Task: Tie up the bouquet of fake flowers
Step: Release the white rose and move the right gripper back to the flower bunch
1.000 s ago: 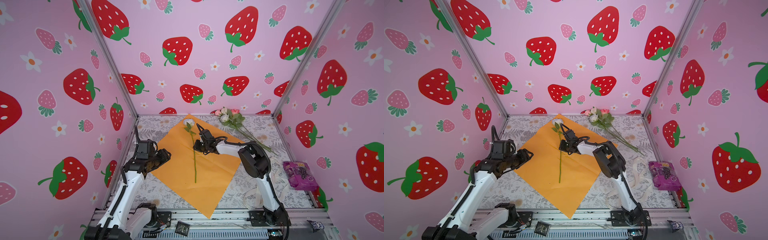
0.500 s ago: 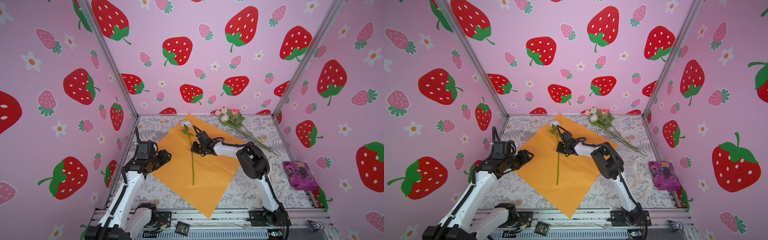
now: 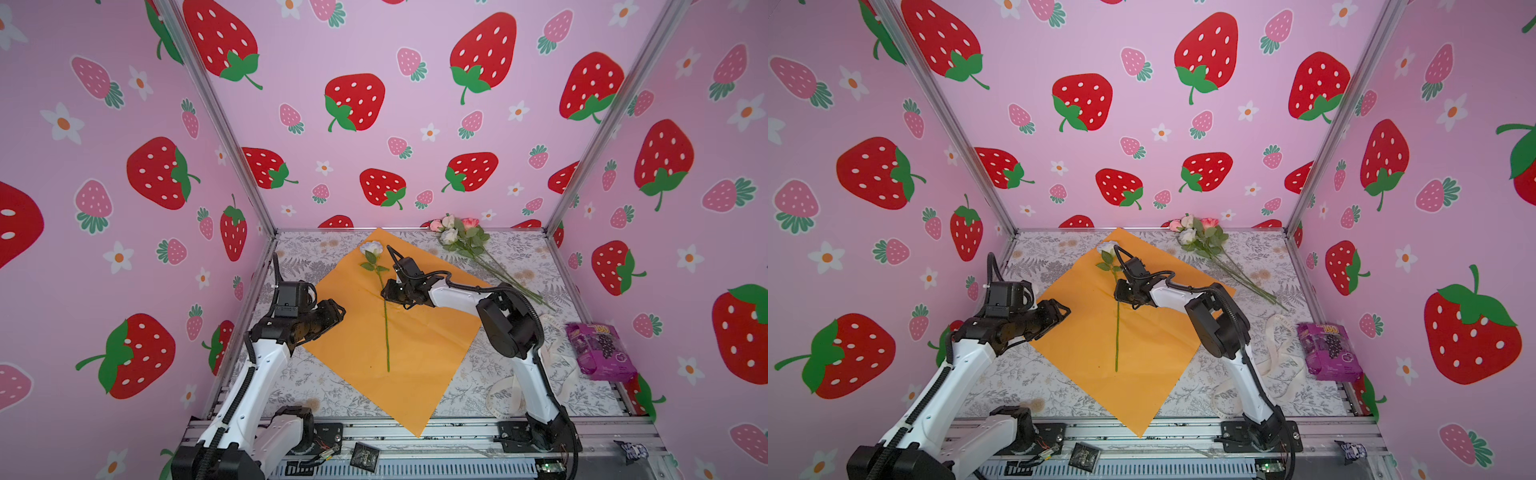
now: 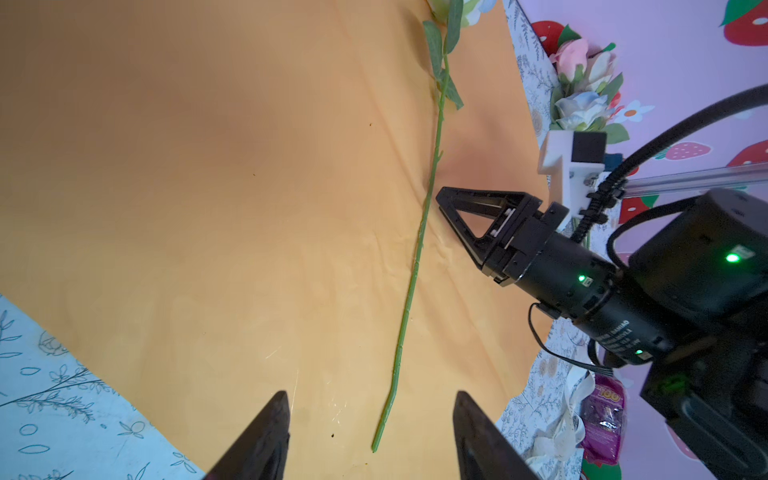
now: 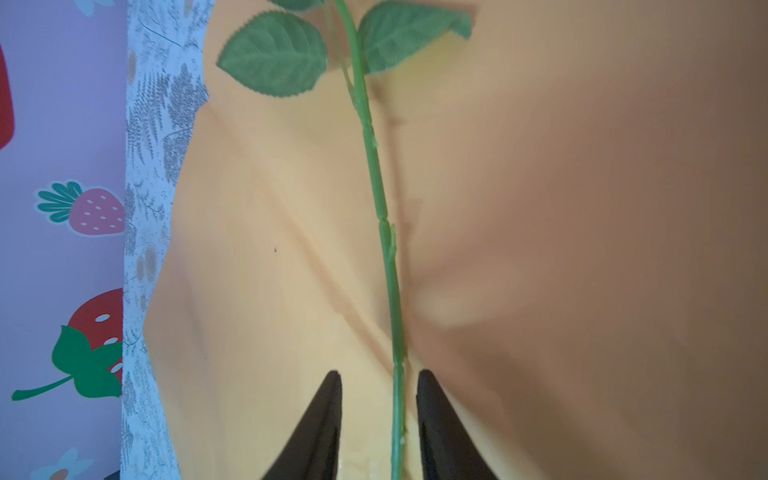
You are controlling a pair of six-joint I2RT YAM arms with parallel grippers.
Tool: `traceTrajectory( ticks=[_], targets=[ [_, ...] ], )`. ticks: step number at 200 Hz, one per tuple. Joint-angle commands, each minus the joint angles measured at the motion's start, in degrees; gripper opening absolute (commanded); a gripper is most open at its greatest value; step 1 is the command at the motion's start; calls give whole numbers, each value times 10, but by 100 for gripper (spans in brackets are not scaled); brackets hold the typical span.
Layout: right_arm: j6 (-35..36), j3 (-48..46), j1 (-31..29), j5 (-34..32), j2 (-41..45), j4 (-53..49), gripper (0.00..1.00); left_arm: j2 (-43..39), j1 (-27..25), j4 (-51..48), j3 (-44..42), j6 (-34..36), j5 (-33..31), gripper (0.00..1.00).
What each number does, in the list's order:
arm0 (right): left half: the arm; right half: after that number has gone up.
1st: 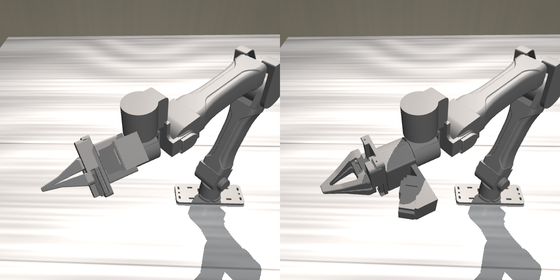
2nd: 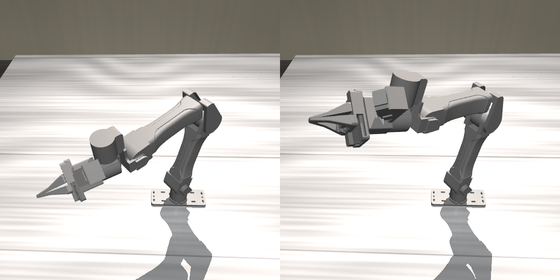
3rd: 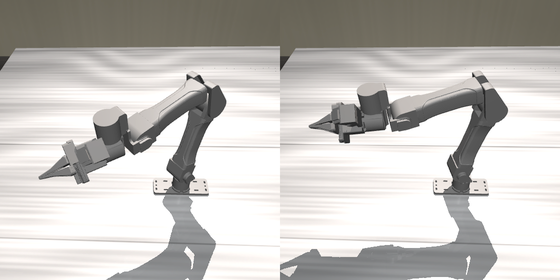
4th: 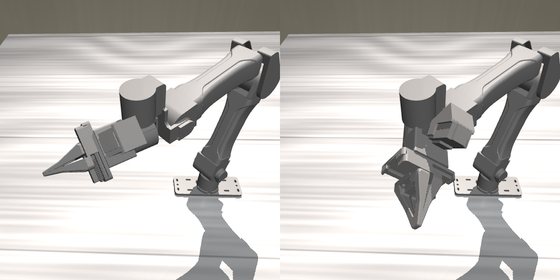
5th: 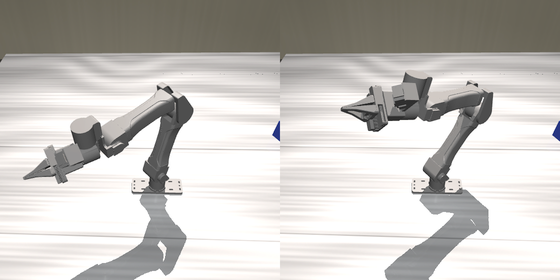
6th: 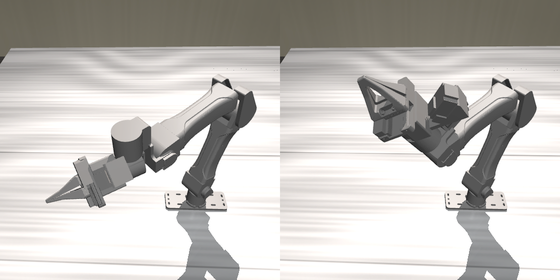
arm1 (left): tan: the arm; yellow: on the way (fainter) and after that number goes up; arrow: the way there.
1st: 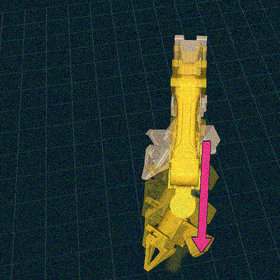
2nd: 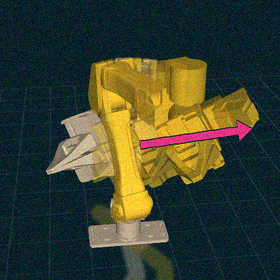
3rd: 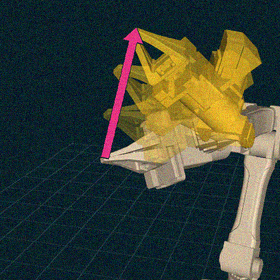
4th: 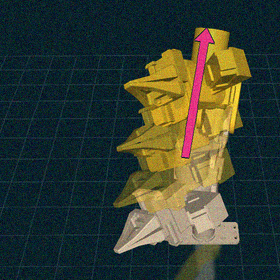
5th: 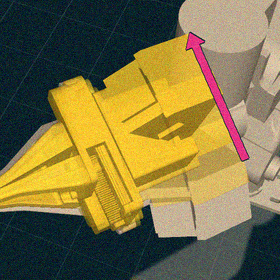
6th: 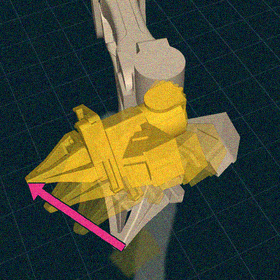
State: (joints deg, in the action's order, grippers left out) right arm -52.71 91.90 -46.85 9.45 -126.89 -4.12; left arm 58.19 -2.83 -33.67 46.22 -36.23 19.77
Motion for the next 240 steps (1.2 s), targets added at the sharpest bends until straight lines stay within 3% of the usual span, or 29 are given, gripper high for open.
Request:
traceTrajectory(
  ticks=[1, 28, 48, 75, 96, 125, 138, 159, 198, 240],
  targets=[
    [32, -19, 39, -8, 89, -1, 39, 7, 3, 32, -8, -5, 51, 64],
    [110, -100, 108, -54, 181, 3, 41, 31, -16, 61, -10, -7, 89, 64],
    [199, -165, 195, -54, 227, 7, 42, 59, -52, 87, -3, -13, 98, 64],
    [330, -184, 328, -12, 230, -36, 42, 107, -137, 131, 17, -26, 86, 67],
    [433, -166, 393, 10, 200, -66, 41, 154, -201, 154, 44, -32, 66, 69],
    [538, -111, 419, -60, 145, -125, 38, 216, -262, 169, 88, -42, 49, 70],
    [539, -103, 428, -113, 129, -117, 37, 237, -278, 172, 105, -43, 46, 70],
    [565, -85, 437, -62, 104, -101, 38, 264, -290, 176, 124, -47, 49, 70],
    [592, -22, 438, -86, 44, -113, 36, 275, -295, 168, 139, -42, 43, 71],
    [606, 63, 439, -61, -25, -163, 32, 284, -295, 165, 148, -40, 37, 71]
  ],
)
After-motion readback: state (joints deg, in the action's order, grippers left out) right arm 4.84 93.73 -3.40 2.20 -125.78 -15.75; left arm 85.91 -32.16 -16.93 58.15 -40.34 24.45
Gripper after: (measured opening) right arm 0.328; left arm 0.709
